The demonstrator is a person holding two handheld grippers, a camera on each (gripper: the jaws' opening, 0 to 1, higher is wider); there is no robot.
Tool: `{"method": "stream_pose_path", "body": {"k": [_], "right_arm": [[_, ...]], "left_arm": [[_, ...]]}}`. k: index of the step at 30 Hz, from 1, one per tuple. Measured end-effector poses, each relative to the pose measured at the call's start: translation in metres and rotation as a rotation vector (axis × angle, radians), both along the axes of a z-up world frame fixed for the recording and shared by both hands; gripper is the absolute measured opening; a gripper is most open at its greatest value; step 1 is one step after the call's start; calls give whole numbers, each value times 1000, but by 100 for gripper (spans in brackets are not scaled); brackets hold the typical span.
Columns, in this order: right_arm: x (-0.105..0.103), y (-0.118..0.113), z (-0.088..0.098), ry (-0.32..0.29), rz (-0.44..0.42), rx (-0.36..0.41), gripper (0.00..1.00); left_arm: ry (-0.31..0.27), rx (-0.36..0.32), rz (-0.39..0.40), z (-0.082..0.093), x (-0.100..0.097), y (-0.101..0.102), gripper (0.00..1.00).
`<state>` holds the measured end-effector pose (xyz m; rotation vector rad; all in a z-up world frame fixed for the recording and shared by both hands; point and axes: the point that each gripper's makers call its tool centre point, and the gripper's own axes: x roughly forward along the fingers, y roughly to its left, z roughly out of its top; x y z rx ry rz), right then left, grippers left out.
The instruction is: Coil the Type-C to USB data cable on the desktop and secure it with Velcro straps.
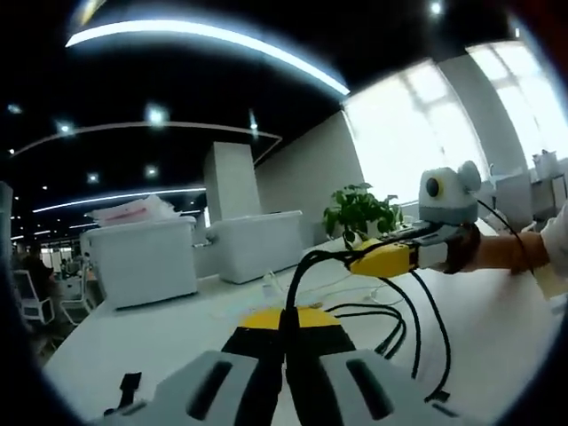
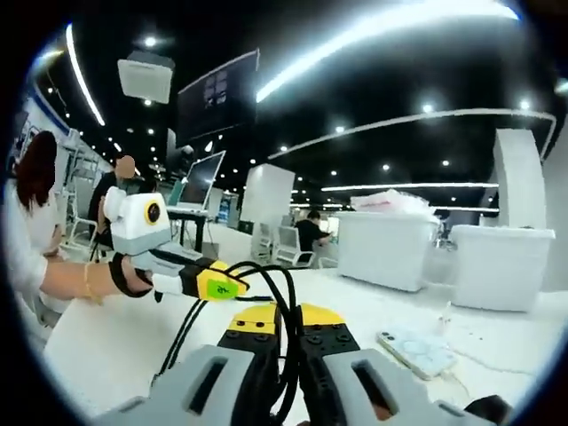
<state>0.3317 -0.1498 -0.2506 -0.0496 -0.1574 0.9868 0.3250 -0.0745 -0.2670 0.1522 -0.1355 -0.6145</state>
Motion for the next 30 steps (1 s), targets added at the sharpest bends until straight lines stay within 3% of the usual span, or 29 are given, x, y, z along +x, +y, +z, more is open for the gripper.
{"method": "stream_pose_path", "body": {"k": [6, 9, 11, 14, 16, 20, 22, 30], "right_arm": [[2, -16, 19, 34, 7, 92, 16], [7, -28, 33, 84, 25, 207, 16], [21, -41, 30, 104, -42, 185, 16], [47, -59, 7, 129, -165, 90, 16], [62, -63, -27, 180, -216, -42, 17], [72, -58, -73, 284, -236, -121, 18], [75, -55, -89, 300, -245, -163, 18], [84, -46, -112, 279, -260, -278, 18]], "left_arm": [[41, -49, 42, -1, 6, 11, 4], [62, -56, 86, -4, 11, 20, 4], [76, -72, 99, -5, 14, 25, 4], [64, -86, 76, 0, 11, 22, 4], [32, -43, 81, 2, 9, 19, 4], [24, -39, 62, 2, 7, 14, 4], [22, -38, 61, 2, 6, 13, 4], [-10, -36, 28, 9, -2, 6, 4]]}}
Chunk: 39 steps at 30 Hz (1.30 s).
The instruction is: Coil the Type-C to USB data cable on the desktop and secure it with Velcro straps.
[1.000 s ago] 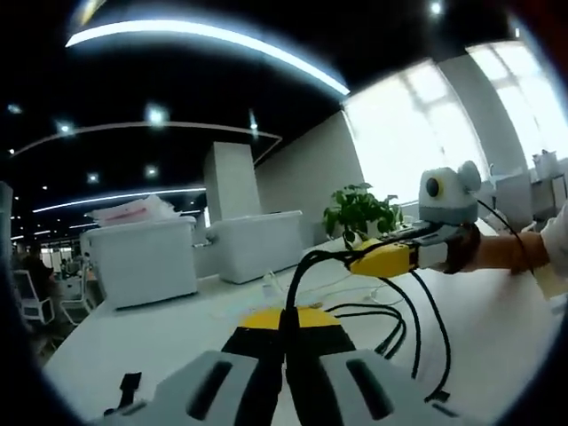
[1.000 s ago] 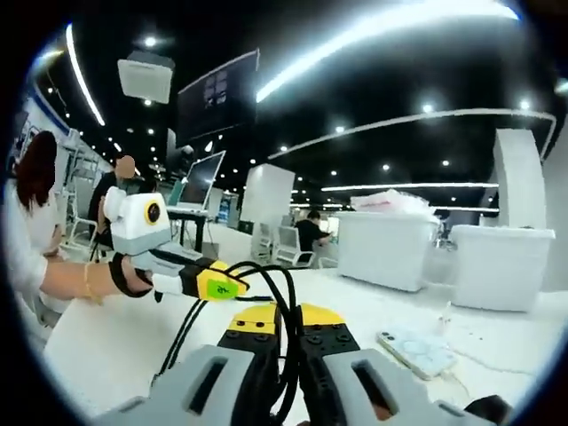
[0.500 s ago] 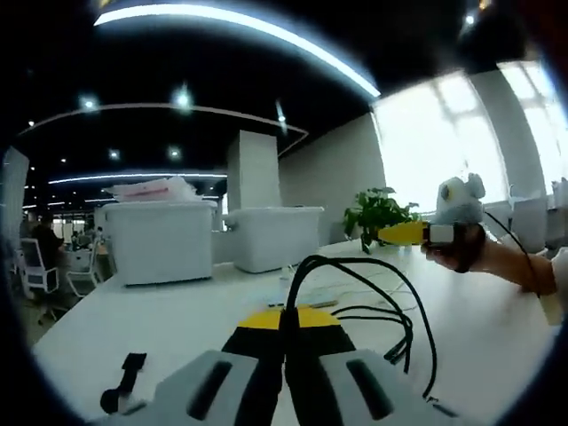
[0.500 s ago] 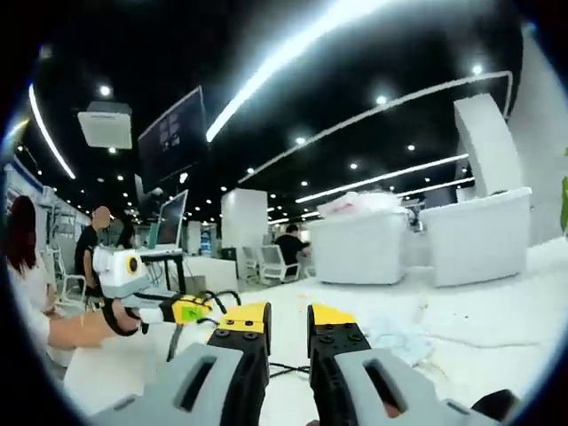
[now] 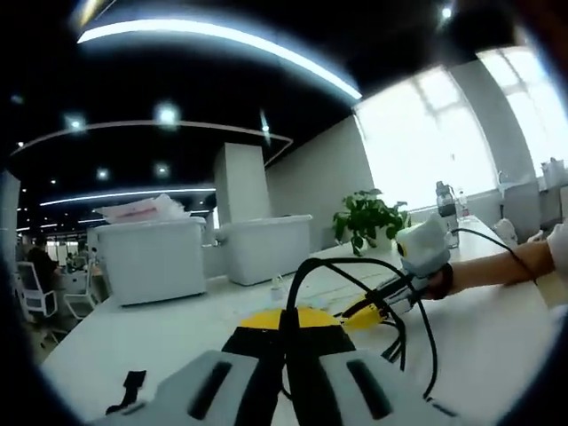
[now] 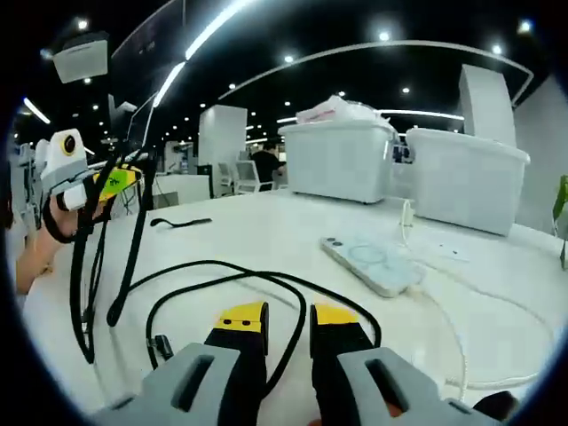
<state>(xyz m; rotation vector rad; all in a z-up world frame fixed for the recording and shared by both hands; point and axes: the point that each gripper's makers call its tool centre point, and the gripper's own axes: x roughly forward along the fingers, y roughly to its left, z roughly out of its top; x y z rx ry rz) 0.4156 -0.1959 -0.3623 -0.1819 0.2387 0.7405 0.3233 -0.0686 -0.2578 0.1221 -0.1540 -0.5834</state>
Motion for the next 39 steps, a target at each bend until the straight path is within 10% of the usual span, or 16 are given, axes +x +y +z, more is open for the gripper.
{"method": "stream_pose_path", "body": {"k": [8, 21, 39], "right_arm": [[3, 2, 3, -93, 13, -131, 2], [-41, 3, 111, -274, 43, 263, 1], [-76, 19, 147, -335, 153, 400, 1]], "left_arm": [[-4, 6, -4, 0, 0, -1, 4], [15, -1, 23, -6, 7, 5, 4], [-53, 76, 16, -11, 10, 2, 5]]}}
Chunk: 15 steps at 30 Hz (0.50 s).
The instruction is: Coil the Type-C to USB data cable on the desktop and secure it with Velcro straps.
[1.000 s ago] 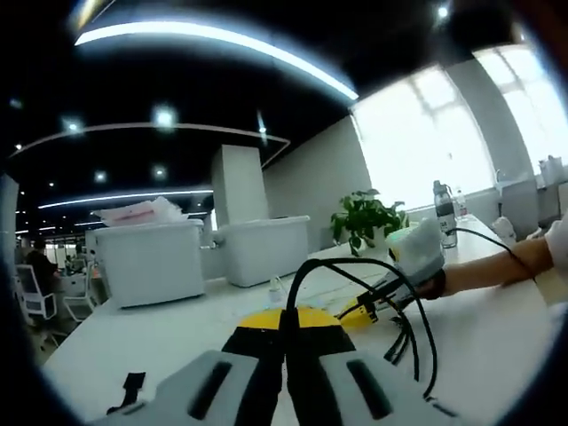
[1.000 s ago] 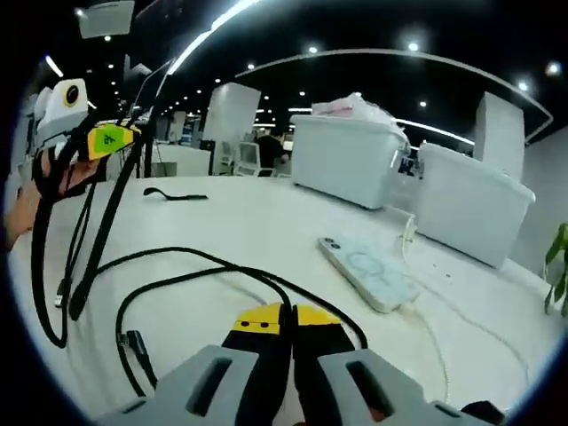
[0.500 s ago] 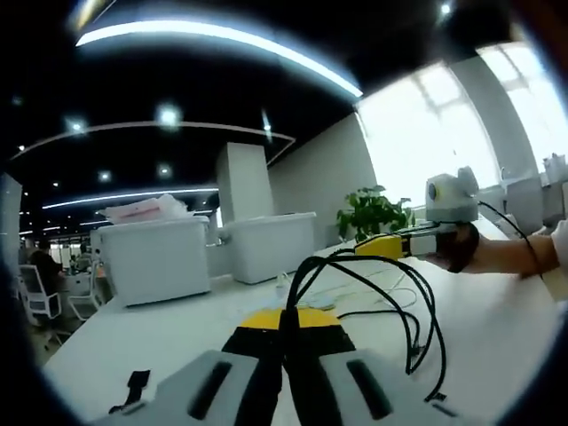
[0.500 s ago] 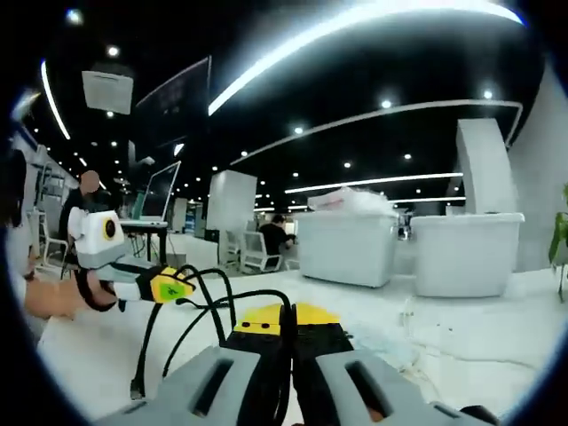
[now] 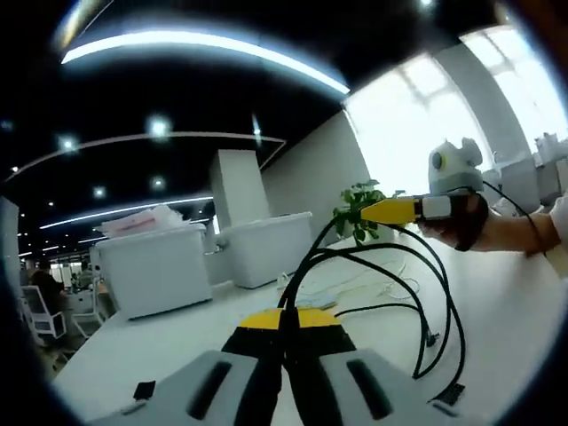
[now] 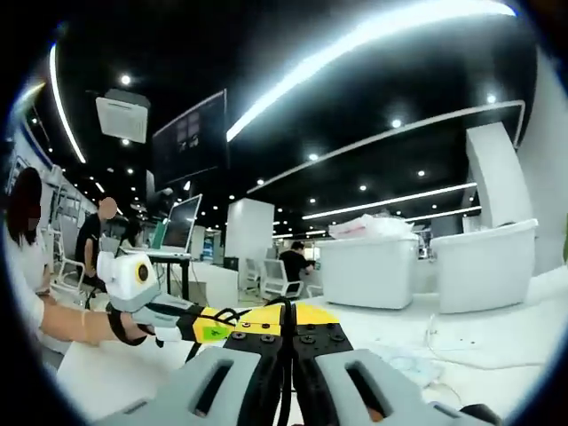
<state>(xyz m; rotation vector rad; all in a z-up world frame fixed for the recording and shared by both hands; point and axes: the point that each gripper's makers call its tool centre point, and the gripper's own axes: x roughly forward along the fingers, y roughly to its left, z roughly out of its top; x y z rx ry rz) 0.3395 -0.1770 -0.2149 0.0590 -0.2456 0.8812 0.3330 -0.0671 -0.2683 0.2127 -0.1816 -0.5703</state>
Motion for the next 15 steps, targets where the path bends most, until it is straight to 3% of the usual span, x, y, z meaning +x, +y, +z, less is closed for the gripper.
{"method": "stream_pose_path", "body": {"k": [15], "right_arm": [[-17, 10, 10, -12, 64, 34, 1]], "left_arm": [[-8, 8, 18, -2, 4, 5, 6]]}}
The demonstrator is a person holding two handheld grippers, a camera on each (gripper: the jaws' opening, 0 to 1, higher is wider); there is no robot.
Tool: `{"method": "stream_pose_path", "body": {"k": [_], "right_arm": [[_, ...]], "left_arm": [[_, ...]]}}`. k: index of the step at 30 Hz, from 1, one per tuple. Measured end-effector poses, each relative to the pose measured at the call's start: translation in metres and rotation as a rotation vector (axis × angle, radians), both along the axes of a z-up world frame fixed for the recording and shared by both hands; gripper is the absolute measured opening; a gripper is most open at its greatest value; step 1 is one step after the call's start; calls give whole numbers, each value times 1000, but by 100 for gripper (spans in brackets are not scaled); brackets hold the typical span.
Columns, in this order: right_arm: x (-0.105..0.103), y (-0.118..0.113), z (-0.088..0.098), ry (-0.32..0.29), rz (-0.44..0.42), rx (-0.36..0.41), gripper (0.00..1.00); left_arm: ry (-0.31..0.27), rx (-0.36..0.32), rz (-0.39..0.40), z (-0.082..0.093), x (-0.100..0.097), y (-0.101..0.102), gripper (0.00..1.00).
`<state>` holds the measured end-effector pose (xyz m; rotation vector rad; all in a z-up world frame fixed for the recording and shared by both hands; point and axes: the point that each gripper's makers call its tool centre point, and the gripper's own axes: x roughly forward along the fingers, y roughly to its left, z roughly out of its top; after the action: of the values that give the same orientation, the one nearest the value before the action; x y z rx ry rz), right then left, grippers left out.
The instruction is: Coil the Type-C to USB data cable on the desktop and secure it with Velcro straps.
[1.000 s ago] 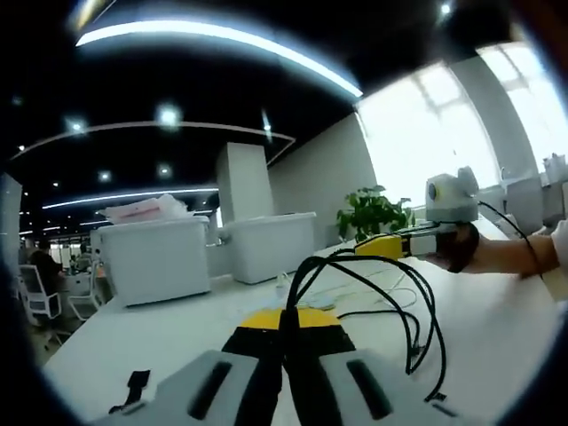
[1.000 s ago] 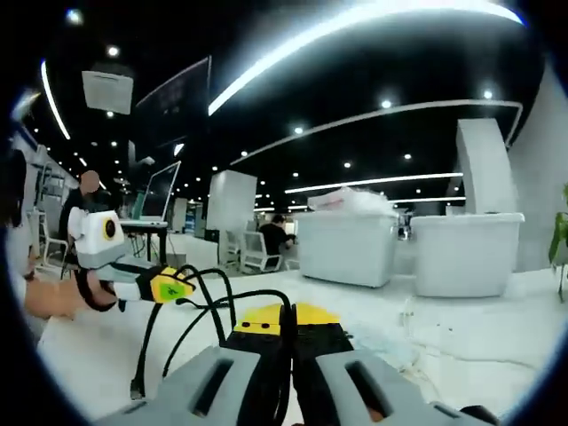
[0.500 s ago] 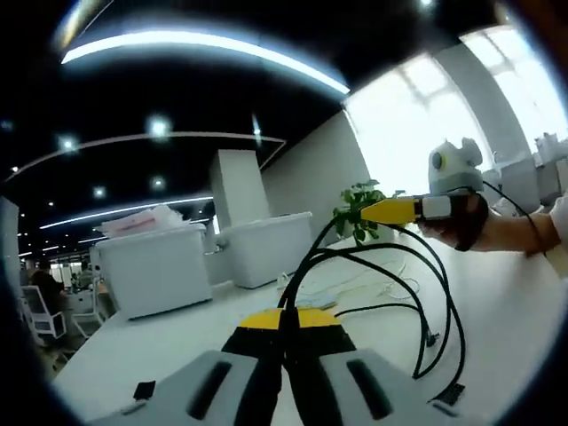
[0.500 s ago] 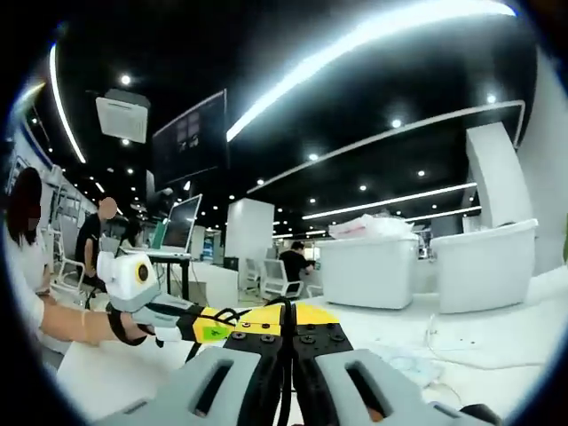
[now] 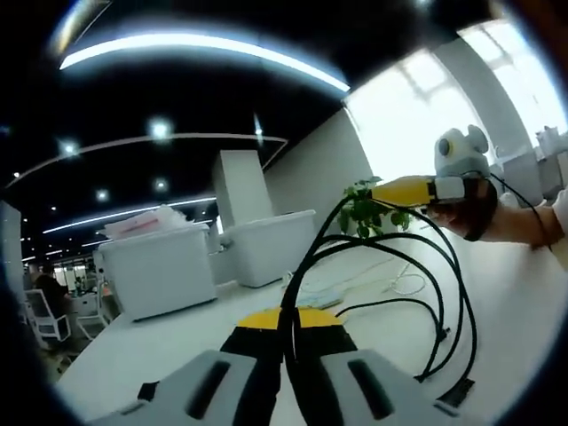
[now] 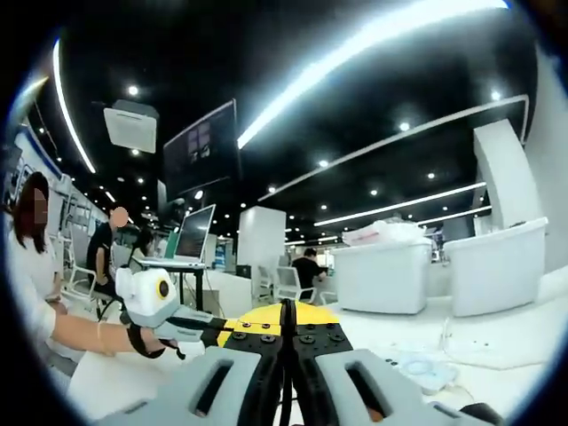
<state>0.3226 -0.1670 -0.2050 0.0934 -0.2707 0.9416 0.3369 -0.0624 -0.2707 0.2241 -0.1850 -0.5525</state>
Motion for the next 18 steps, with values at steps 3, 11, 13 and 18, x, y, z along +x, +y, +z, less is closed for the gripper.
{"method": "stream_pose_path", "body": {"k": [3, 11, 13, 18], "right_arm": [[-2, 1, 1, 0, 10, 4, 1], [-8, 5, 3, -7, 28, 8, 1], [-10, 6, 3, -8, 35, 11, 1], [-15, 9, 5, -4, 59, 21, 1]], "left_arm": [[5, -3, 3, -1, 1, 1, 6], [10, -2, 19, -3, 4, 4, 8], [14, -8, 17, -4, 4, 4, 8], [18, -14, 18, -4, 5, 4, 8]]}}
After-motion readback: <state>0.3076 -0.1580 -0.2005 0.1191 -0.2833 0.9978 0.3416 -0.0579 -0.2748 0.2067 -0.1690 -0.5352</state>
